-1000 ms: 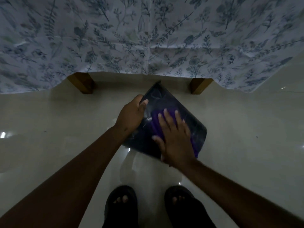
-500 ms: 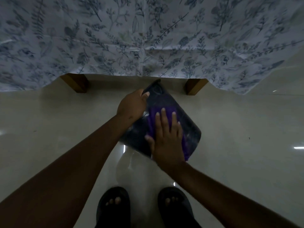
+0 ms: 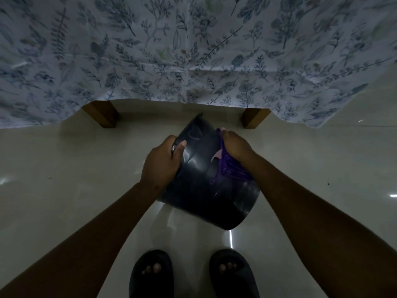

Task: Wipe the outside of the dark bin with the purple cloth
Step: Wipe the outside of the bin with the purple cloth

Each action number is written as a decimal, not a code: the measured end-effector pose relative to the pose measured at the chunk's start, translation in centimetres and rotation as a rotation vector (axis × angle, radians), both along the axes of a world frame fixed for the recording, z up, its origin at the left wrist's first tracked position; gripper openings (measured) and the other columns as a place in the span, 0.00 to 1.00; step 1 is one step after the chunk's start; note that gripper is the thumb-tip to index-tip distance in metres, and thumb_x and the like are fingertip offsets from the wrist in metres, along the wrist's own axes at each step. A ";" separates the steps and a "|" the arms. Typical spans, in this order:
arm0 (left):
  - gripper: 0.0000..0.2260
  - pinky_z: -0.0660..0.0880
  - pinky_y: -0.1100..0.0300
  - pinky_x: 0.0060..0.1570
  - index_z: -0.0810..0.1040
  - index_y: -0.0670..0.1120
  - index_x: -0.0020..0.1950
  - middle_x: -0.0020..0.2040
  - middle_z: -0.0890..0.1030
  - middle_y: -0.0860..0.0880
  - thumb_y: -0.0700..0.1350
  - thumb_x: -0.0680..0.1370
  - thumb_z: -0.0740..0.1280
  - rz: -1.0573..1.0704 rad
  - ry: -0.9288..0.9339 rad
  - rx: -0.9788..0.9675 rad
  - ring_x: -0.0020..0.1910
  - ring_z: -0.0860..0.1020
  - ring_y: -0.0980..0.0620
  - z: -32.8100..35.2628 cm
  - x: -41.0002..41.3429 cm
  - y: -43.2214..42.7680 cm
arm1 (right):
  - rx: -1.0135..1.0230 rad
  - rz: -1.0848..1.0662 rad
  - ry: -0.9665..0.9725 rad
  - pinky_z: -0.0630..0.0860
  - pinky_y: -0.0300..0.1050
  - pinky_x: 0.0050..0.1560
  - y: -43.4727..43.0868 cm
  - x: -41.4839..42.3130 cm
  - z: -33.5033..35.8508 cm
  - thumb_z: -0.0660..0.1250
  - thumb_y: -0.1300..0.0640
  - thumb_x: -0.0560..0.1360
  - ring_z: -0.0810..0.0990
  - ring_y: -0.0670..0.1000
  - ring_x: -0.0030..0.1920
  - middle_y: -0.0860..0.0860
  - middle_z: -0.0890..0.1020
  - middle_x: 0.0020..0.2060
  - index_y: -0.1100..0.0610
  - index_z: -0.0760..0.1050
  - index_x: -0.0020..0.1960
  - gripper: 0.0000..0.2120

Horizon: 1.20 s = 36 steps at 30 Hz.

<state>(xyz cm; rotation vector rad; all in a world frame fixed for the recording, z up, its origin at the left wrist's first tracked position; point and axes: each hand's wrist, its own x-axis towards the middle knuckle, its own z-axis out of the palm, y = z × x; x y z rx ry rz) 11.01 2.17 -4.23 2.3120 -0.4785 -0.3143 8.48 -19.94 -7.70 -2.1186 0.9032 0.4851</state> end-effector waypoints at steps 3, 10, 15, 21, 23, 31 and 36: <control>0.17 0.78 0.49 0.40 0.72 0.46 0.46 0.36 0.79 0.47 0.57 0.81 0.53 0.021 0.006 0.028 0.35 0.79 0.48 -0.1 0.0 0.2 | 0.047 -0.009 0.012 0.67 0.54 0.68 -0.7 -0.1 -0.6 0.45 0.45 0.83 0.72 0.61 0.65 0.62 0.73 0.66 0.62 0.70 0.68 0.26; 0.16 0.72 0.55 0.37 0.72 0.47 0.47 0.38 0.79 0.48 0.57 0.81 0.55 0.011 0.007 0.103 0.36 0.77 0.49 0.4 1.4 -1.8 | -0.477 0.209 -0.309 0.56 0.57 0.74 8.4 -6.9 2.0 0.45 0.39 0.81 0.56 0.60 0.77 0.55 0.59 0.77 0.55 0.53 0.78 0.31; 0.15 0.73 0.56 0.35 0.72 0.46 0.46 0.34 0.77 0.50 0.55 0.82 0.55 -0.013 -0.010 0.027 0.33 0.77 0.52 0.6 0.8 -1.4 | -0.541 0.259 -0.335 0.50 0.57 0.74 11.0 -8.1 2.2 0.44 0.36 0.79 0.49 0.60 0.78 0.55 0.53 0.79 0.55 0.50 0.79 0.35; 0.16 0.76 0.50 0.37 0.71 0.45 0.45 0.34 0.78 0.47 0.55 0.82 0.54 -0.013 -0.032 0.022 0.33 0.78 0.49 0.6 0.1 -0.3 | -0.160 0.004 -0.134 0.68 0.56 0.65 2.3 -0.2 0.9 0.45 0.33 0.78 0.74 0.60 0.64 0.58 0.75 0.66 0.54 0.69 0.69 0.33; 0.16 0.77 0.49 0.38 0.71 0.45 0.46 0.35 0.78 0.46 0.55 0.82 0.53 -0.008 -0.023 0.038 0.34 0.78 0.48 0.5 0.0 0.1 | 0.025 -0.034 -0.006 0.65 0.53 0.68 0.4 0.6 0.2 0.43 0.35 0.80 0.72 0.60 0.67 0.61 0.73 0.68 0.58 0.68 0.70 0.34; 0.18 0.75 0.52 0.40 0.72 0.48 0.44 0.38 0.80 0.46 0.59 0.81 0.53 -0.017 -0.011 0.152 0.38 0.78 0.45 0.2 1.7 -1.1 | -0.379 0.088 -0.315 0.62 0.53 0.70 6.9 -7.9 1.6 0.48 0.39 0.80 0.67 0.57 0.71 0.54 0.68 0.72 0.54 0.59 0.75 0.29; 0.16 0.72 0.55 0.39 0.74 0.46 0.45 0.39 0.79 0.47 0.56 0.81 0.55 -0.064 0.043 0.106 0.38 0.77 0.48 1.0 2.5 -3.0 | -0.631 0.418 -0.301 0.47 0.61 0.73 13.6 -13.1 0.7 0.48 0.37 0.79 0.42 0.61 0.78 0.55 0.48 0.79 0.55 0.46 0.79 0.36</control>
